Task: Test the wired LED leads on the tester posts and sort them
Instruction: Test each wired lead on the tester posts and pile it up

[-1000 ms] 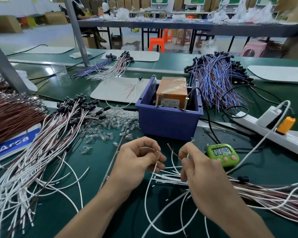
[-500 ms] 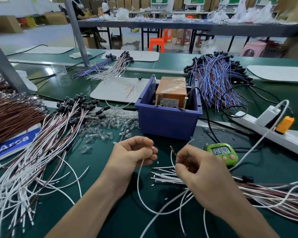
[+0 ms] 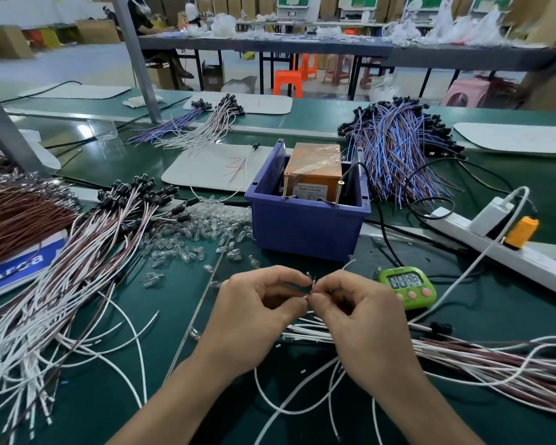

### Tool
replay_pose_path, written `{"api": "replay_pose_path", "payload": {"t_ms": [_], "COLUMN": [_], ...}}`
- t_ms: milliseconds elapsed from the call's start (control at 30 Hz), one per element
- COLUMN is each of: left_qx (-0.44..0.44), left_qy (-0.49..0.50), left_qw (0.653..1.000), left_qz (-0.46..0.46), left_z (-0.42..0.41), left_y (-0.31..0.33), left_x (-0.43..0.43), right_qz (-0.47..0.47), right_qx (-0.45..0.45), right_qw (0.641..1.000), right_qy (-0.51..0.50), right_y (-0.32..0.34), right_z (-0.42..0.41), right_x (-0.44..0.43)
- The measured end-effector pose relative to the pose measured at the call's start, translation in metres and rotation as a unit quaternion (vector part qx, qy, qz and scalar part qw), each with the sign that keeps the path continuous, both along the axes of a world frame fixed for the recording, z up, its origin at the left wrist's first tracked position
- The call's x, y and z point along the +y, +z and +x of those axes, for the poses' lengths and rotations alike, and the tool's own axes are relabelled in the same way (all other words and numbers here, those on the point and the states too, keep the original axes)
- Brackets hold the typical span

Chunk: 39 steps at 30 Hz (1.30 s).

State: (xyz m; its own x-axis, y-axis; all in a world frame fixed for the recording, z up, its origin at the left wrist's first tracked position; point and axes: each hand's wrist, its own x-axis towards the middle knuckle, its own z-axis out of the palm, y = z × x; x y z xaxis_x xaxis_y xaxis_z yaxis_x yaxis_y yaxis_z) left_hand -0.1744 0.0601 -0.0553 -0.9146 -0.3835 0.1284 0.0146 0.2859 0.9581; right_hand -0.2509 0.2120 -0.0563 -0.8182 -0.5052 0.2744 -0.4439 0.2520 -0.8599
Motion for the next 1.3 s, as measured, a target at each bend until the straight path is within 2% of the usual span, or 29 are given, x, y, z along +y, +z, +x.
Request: {"api": "replay_pose_path", "payload": {"t_ms": [67, 200, 300, 400, 700, 767, 867, 1000, 1300], "left_qx": [-0.026, -0.065, -0.063, -0.046, 0.004, 0.005, 0.005, 0.005, 0.011], "left_qy": [-0.002, 0.005, 0.038, 0.049, 0.082, 0.058, 0.031, 0.062, 0.122], "left_qw": [1.000, 0.995, 0.987, 0.985, 0.979, 0.983, 0.994, 0.998, 0.992], "left_qz": [-0.003, 0.079, 0.140, 0.158, 0.184, 0.172, 0.100, 0.023, -0.005], "left_z": [-0.002, -0.006, -0.007, -0.007, -0.006, -0.005, -0.003, -0.004, -0.006], "left_y": [-0.002, -0.005, -0.004, -0.003, -0.004, -0.001, -0.001, -0.003, -0.008], "left_x": [-0.002, -0.003, -0.004, -0.008, -0.012, -0.011, -0.005, -0.004, -0.008], "right_qz": [-0.020, -0.038, -0.060, -0.061, 0.081, 0.092, 0.092, 0.080, 0.049], "right_qx": [-0.010, -0.037, -0.051, -0.051, 0.031, 0.051, 0.082, 0.087, 0.048], "right_qw": [1.000, 0.998, 0.996, 0.996, 0.996, 0.994, 0.992, 0.993, 0.998], "right_qy": [-0.017, -0.025, -0.047, -0.046, -0.026, -0.030, -0.023, -0.005, -0.001], "right_y": [-0.002, -0.003, -0.003, -0.001, -0.003, -0.003, -0.004, -0.005, 0.003], "right_z": [-0.003, -0.007, -0.009, -0.013, -0.010, -0.009, -0.009, -0.010, -0.013], "right_x": [0.001, 0.000, 0.001, 0.003, 0.005, 0.004, 0.005, 0.007, 0.009]}}
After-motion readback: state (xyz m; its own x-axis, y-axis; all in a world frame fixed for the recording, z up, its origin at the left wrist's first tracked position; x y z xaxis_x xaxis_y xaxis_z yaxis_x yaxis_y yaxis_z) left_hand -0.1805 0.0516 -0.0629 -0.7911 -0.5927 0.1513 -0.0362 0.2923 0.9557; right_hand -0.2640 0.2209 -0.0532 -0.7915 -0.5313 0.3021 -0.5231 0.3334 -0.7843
